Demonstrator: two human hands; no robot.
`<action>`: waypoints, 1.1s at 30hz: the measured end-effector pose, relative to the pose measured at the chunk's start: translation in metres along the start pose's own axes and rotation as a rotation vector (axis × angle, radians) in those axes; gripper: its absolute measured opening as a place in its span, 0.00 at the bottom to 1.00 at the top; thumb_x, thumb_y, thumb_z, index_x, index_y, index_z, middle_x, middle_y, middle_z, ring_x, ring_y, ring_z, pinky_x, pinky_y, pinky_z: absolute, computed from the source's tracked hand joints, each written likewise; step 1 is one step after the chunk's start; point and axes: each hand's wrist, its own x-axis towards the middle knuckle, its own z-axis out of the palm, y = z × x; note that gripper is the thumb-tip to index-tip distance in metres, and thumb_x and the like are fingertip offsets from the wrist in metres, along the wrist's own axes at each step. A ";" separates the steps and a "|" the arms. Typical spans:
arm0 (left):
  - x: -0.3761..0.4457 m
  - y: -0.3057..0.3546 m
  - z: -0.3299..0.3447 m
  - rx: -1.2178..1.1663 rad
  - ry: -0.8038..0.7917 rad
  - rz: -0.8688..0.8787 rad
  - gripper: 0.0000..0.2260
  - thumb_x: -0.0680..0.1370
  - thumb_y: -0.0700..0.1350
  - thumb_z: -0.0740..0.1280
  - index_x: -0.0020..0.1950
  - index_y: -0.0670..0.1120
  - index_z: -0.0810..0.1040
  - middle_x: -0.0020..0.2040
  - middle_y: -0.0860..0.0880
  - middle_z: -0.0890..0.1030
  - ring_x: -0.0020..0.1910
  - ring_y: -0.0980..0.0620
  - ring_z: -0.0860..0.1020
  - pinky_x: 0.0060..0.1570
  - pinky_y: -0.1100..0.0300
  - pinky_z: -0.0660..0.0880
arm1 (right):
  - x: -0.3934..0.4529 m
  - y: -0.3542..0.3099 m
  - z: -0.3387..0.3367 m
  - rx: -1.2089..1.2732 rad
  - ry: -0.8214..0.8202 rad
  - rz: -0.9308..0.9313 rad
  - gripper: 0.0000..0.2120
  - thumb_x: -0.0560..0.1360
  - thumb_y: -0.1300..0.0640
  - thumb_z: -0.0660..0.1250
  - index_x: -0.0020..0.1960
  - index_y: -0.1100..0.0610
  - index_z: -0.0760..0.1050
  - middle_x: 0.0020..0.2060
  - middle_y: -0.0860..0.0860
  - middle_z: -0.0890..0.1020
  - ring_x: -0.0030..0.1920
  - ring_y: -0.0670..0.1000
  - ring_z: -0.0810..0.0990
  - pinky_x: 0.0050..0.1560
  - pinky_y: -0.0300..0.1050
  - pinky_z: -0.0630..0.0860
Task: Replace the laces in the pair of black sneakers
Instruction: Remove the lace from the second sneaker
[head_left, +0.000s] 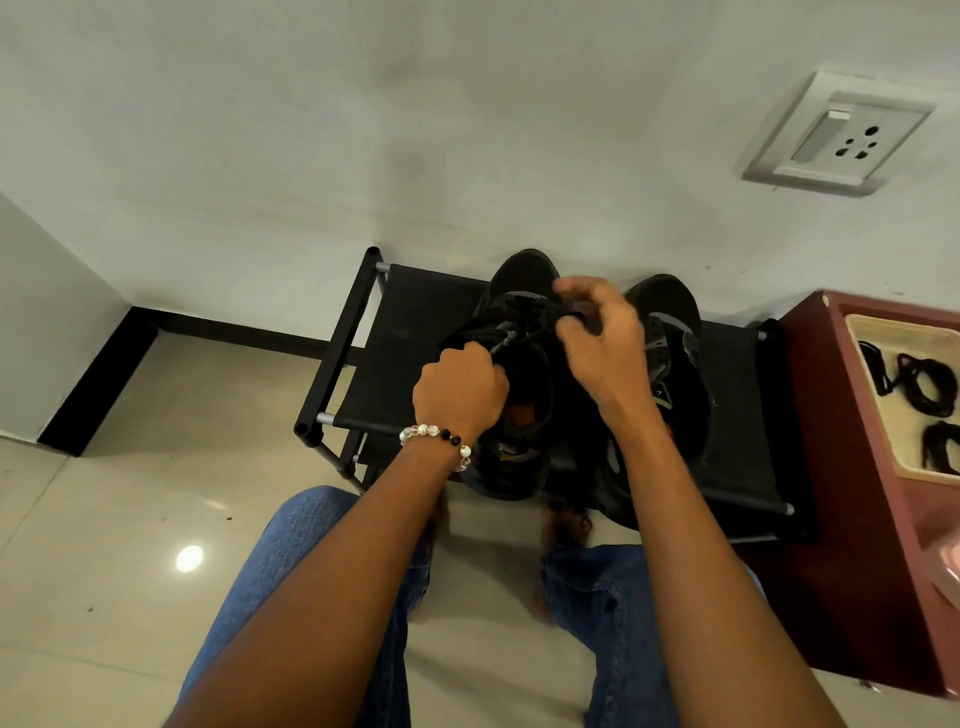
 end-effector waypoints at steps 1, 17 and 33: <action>0.000 0.000 0.001 0.001 0.006 0.003 0.15 0.82 0.50 0.56 0.55 0.39 0.73 0.52 0.40 0.77 0.49 0.37 0.76 0.39 0.53 0.68 | -0.001 0.002 -0.001 -0.172 -0.085 -0.102 0.12 0.73 0.58 0.66 0.55 0.50 0.79 0.54 0.43 0.78 0.60 0.48 0.73 0.60 0.48 0.71; 0.002 0.000 0.005 -0.029 0.064 0.023 0.13 0.81 0.49 0.57 0.47 0.41 0.72 0.45 0.42 0.77 0.43 0.38 0.77 0.36 0.54 0.69 | 0.003 -0.006 -0.010 0.890 0.380 0.293 0.04 0.78 0.67 0.60 0.46 0.62 0.73 0.36 0.57 0.80 0.41 0.59 0.82 0.46 0.53 0.78; 0.003 0.001 0.005 -0.013 0.054 0.006 0.14 0.81 0.49 0.56 0.54 0.40 0.74 0.50 0.40 0.78 0.47 0.36 0.78 0.37 0.54 0.69 | -0.007 0.009 0.011 -0.533 -0.056 -0.393 0.07 0.74 0.54 0.68 0.46 0.53 0.84 0.46 0.47 0.84 0.50 0.51 0.79 0.51 0.54 0.76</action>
